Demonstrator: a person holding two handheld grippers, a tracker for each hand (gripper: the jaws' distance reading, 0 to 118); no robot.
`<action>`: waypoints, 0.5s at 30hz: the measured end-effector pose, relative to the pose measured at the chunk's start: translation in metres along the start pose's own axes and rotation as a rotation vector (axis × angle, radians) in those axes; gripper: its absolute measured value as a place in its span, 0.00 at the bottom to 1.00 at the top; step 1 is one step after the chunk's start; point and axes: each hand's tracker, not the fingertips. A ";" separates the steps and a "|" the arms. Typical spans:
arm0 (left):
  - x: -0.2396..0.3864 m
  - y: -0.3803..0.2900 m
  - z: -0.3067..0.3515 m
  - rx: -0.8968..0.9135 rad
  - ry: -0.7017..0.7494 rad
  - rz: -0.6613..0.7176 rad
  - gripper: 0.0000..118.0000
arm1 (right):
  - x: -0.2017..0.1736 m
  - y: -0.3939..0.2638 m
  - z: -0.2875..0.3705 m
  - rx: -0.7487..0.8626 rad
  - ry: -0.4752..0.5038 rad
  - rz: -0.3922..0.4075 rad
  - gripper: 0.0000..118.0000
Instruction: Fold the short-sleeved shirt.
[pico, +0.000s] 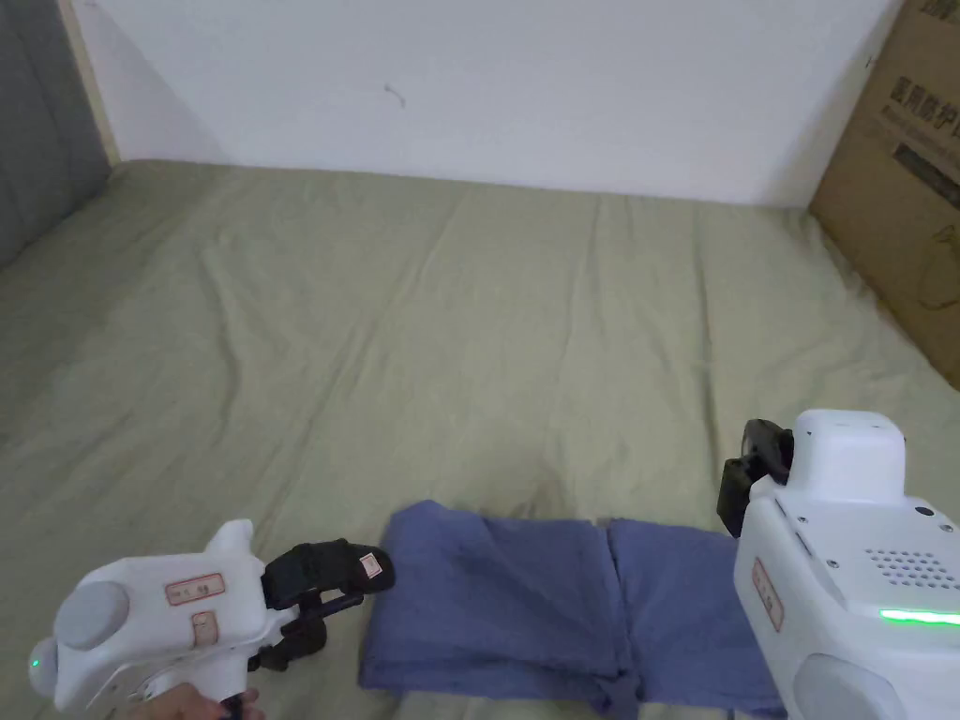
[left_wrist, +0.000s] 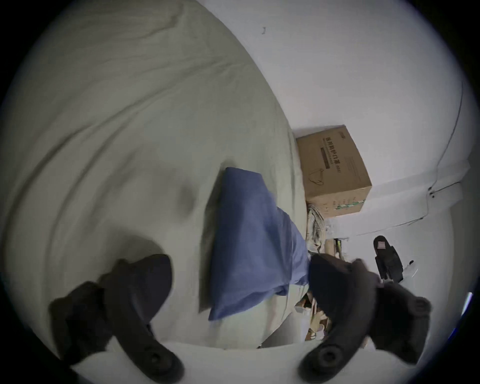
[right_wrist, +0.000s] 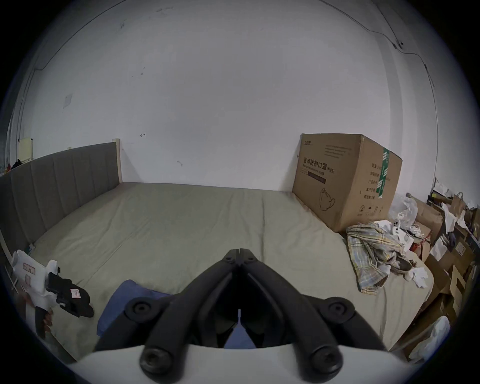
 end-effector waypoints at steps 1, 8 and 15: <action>0.001 0.001 -0.007 -0.015 -0.011 -0.005 0.98 | -0.002 0.000 -0.001 -0.005 0.002 0.001 0.00; -0.011 0.016 -0.061 -0.129 -0.140 -0.036 0.99 | -0.009 -0.012 -0.008 -0.056 0.007 0.023 0.00; -0.026 0.031 -0.062 -0.193 -0.063 -0.006 0.08 | -0.009 -0.019 -0.013 -0.095 0.003 0.022 0.00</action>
